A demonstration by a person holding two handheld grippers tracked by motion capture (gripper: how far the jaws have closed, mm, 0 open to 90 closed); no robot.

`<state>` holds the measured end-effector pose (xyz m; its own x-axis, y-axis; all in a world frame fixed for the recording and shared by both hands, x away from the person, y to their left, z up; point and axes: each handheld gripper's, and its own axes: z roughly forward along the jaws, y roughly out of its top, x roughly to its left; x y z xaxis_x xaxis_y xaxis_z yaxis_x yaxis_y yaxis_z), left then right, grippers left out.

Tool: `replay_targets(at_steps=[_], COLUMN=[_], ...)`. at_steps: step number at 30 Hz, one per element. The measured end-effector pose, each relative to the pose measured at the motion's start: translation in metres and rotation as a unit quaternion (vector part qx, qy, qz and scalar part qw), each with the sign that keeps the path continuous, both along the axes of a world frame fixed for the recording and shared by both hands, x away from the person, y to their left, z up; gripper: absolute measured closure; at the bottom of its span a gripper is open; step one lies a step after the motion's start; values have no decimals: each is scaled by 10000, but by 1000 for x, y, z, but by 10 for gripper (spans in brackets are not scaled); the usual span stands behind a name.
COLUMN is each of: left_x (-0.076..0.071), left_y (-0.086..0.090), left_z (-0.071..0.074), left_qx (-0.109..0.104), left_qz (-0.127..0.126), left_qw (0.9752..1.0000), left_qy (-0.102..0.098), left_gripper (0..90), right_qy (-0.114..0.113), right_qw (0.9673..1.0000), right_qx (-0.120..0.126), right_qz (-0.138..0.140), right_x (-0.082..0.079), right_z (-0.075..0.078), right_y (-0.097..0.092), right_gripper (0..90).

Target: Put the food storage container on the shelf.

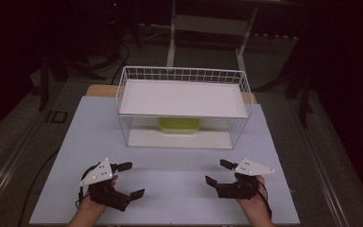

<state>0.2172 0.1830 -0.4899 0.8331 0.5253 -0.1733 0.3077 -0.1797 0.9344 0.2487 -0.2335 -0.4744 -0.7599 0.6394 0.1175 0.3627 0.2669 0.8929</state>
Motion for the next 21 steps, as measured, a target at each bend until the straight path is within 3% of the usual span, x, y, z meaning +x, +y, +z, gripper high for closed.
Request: replay_targets(at_steps=[6,16,21], left_x=[0,2,7], left_y=[1,-3,1], left_z=[-6,-11,-9], left_qx=[14,-13,-55], left_qz=[-72,-253,-241], left_qw=[10000,9997,9997], left_qy=[28,8,-58], left_gripper=[1,1,1], right_qy=[-25,250,160], right_qw=[10000,9993,9997], right_qx=[-39,82,67], right_qz=[30,248,190], right_x=[-3,6,10], right_z=[-3,-21,-24], right_y=[-10,-14,-18], right_gripper=[164,165,165])
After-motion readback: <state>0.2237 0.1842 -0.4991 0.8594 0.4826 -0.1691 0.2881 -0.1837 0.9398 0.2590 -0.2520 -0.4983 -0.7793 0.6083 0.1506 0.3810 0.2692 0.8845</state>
